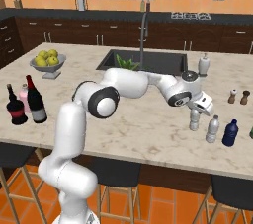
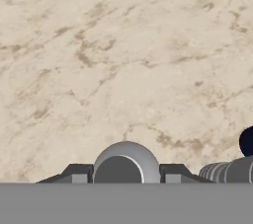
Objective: Move the plastic bottles in the middle to the plastics group, and the glass bottles in the middle to the glass group.
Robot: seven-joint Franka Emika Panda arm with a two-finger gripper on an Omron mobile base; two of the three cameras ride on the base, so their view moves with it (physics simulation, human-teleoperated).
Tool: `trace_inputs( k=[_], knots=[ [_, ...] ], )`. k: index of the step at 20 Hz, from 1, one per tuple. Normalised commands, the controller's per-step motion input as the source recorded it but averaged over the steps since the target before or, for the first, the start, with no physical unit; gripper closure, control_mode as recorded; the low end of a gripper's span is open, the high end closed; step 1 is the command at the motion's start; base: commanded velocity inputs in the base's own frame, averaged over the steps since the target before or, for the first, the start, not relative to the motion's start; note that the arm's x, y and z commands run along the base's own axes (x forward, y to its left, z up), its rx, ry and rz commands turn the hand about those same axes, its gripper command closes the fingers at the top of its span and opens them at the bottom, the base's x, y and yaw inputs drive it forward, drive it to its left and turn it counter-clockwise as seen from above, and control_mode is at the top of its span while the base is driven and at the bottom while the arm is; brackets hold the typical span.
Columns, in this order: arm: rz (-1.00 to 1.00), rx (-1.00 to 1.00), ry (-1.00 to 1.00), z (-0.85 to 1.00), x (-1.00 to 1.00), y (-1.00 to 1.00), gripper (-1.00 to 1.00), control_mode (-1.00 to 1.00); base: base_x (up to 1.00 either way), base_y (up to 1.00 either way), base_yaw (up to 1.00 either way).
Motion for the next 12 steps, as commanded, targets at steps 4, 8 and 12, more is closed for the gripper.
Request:
trace_inputs(
  k=[4,8,12],
  knots=[
    [-0.02,0.01,-0.06,-0.47,-0.34,-0.17,1.00,-1.00,0.00,0.00,0.00],
    [0.00,0.00,-0.02,-0.05,-0.05,0.03,1.00,-1.00,0.00,0.00,0.00],
    [0.00,0.00,-0.09,0.00,0.37,0.27,1.00,-1.00,0.00,0.00,0.00]
  ],
)
